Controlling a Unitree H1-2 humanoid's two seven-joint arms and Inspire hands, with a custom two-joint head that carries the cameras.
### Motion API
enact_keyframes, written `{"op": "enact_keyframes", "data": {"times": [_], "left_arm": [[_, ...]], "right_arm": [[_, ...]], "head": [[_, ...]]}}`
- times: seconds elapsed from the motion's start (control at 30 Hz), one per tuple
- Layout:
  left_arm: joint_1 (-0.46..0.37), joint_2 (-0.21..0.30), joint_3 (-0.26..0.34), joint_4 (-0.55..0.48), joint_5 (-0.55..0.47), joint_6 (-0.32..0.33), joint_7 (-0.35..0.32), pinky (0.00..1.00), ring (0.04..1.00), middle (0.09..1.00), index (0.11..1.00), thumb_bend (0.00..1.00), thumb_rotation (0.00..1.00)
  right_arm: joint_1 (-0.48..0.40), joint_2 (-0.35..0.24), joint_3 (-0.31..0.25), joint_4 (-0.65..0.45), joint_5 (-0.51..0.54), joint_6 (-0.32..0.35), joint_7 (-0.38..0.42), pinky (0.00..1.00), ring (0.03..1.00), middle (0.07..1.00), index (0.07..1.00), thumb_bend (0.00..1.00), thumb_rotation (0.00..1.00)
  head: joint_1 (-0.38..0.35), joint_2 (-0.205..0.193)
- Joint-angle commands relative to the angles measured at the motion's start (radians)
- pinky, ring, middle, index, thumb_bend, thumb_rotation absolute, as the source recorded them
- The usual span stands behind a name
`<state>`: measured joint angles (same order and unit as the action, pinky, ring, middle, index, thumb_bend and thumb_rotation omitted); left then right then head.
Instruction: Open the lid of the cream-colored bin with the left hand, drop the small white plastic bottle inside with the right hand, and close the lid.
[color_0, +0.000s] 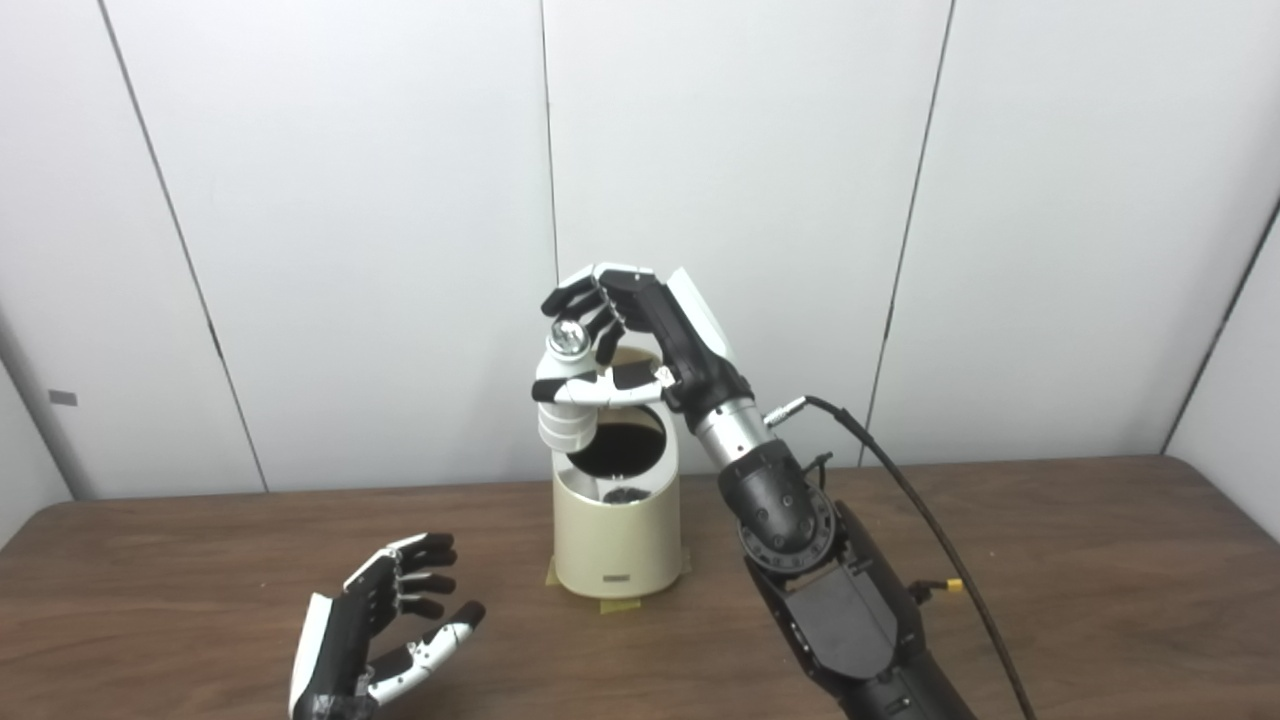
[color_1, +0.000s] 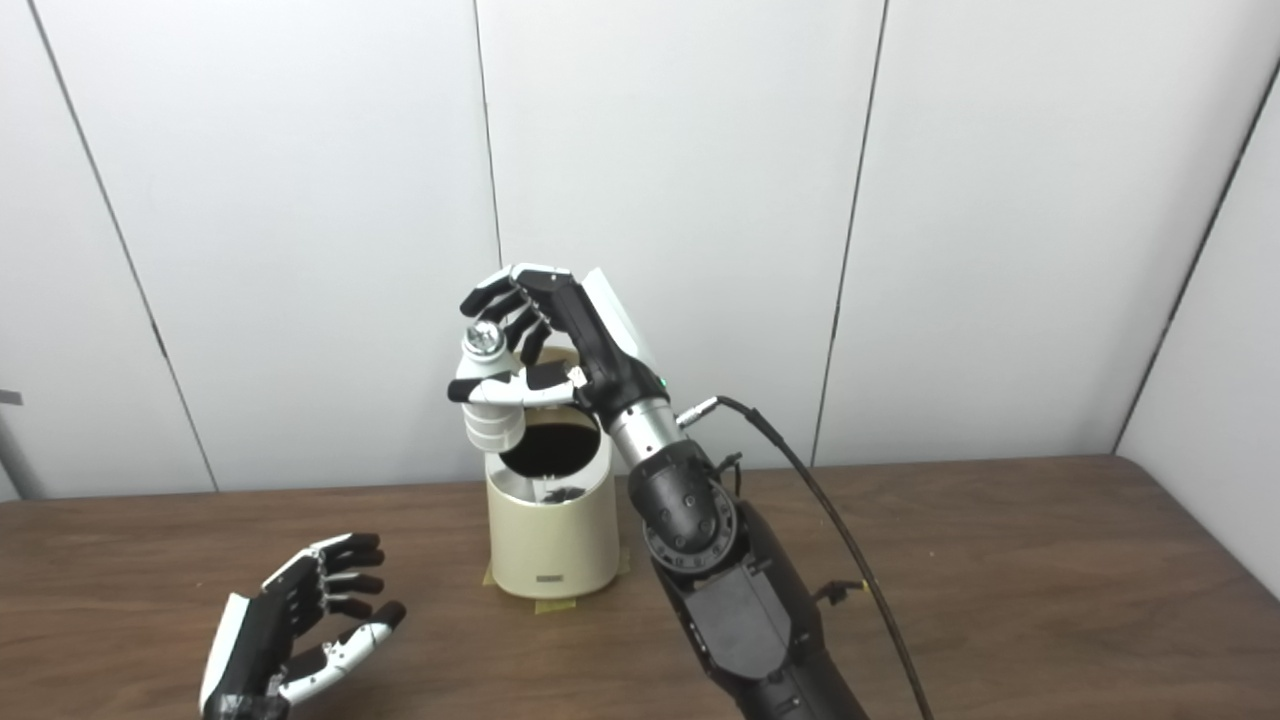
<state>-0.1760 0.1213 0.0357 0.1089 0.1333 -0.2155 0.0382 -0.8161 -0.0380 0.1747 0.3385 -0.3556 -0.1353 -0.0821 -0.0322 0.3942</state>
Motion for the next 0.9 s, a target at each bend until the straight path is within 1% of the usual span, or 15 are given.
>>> {"op": "enact_keyframes", "data": {"times": [0.0,0.2,0.37,0.47,0.63,0.87], "left_arm": [[-0.02,-0.007,-0.003,-0.022,0.005,-0.039,0.014,0.56,0.636,0.704,0.74,0.64,0.1],[-0.019,-0.006,-0.003,-0.023,0.003,-0.04,0.012,0.57,0.642,0.708,0.742,0.64,0.1],[-0.018,-0.003,-0.002,-0.018,-0.004,-0.05,0.009,0.57,0.636,0.703,0.741,0.64,0.09],[-0.016,-0.003,-0.001,-0.023,-0.002,-0.041,0.011,0.57,0.637,0.703,0.74,0.64,0.09],[-0.015,-0.003,-0.001,-0.03,0.001,-0.031,0.01,0.57,0.634,0.699,0.734,0.64,0.08],[-0.016,-0.002,0.0,-0.025,-0.007,-0.04,0.007,0.57,0.643,0.71,0.737,0.63,0.07]], "right_arm": [[-0.063,-0.017,0.0,0.006,-0.014,-0.075,-0.022,0.31,0.415,0.515,0.549,0.49,0.0],[-0.08,-0.045,0.0,0.075,-0.057,-0.151,-0.052,0.31,0.409,0.506,0.548,0.49,0.0],[-0.082,-0.051,-0.012,0.095,-0.067,-0.151,-0.064,0.31,0.412,0.505,0.548,0.49,0.0],[-0.084,-0.063,-0.011,0.105,-0.081,-0.168,-0.077,0.32,0.414,0.505,0.547,0.49,0.0],[-0.073,-0.069,-0.015,0.087,-0.082,-0.16,-0.065,0.32,0.413,0.503,0.545,0.49,0.0],[-0.049,-0.091,-0.009,0.085,-0.111,-0.206,-0.08,0.32,0.406,0.5,0.546,0.49,0.0]], "head": [[0.0,0.001],[0.001,0.0],[-0.001,0.001],[-0.004,0.003],[-0.005,0.002],[-0.006,0.004]]}}
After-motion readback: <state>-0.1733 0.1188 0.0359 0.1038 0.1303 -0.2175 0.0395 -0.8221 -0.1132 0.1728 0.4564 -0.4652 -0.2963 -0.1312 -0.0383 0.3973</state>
